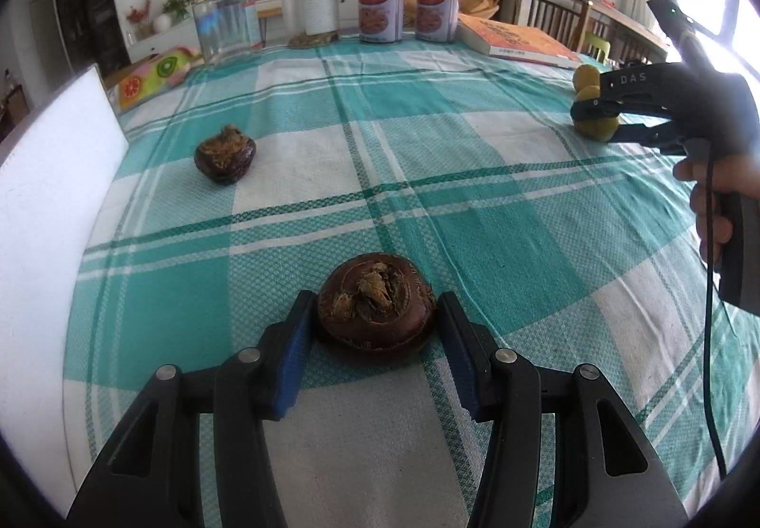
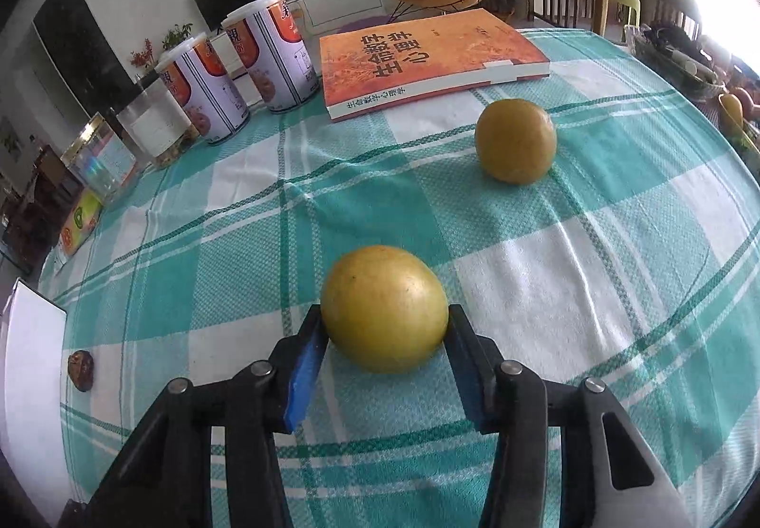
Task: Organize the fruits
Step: 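Hold the mangosteen in the left tool while the right tool grasps a yellow citrus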
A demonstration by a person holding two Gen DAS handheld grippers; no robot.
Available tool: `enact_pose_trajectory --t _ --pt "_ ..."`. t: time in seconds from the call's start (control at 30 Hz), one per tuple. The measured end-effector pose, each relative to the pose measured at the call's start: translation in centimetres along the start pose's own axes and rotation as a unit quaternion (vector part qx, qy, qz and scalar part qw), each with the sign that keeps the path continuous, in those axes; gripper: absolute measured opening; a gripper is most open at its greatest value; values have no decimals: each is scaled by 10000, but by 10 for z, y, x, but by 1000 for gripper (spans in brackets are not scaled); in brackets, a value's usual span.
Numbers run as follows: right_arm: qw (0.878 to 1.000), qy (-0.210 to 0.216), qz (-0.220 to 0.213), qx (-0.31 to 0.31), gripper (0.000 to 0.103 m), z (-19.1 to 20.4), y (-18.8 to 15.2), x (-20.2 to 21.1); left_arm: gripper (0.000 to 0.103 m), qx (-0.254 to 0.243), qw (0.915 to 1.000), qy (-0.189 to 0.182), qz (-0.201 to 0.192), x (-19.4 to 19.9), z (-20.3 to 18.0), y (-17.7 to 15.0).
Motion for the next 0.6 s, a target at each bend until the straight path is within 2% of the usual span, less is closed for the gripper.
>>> enact_pose_trajectory --t 0.1,0.3,0.4,0.47,0.5,0.57,0.6 --pt "9984 359 56 -444 50 -2 -43 37 53 28 10000 -17 1 -1 2 1" --pt "9997 251 -14 33 50 26 -135 118 51 237 9996 -148 6 7 12 -3" --pt "9973 561 8 -477 50 26 -167 146 51 106 9994 -316 66 27 7 -19" --pt "9893 956 79 -1097 50 20 -184 158 51 184 9975 -649 202 45 4 -29" --pt "9796 1287 141 -1536 50 16 -193 161 51 314 9952 -877 301 55 5 -33" --pt "9480 1982 306 -2473 50 5 -212 161 51 619 9888 -1283 438 73 11 -38" --pt "9454 2081 188 -2502 50 5 -217 168 51 689 9868 -1396 447 84 13 -39"
Point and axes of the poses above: each gripper's, at about its wrist camera, not at the fingertips, and x roughly against the way its jaws point, z to its left, y to its top, the point moved 2 cm from there along -x, roughly the way its jaws point, and after that the axes turned 13 degrees about -z, right-handed, at the moved point
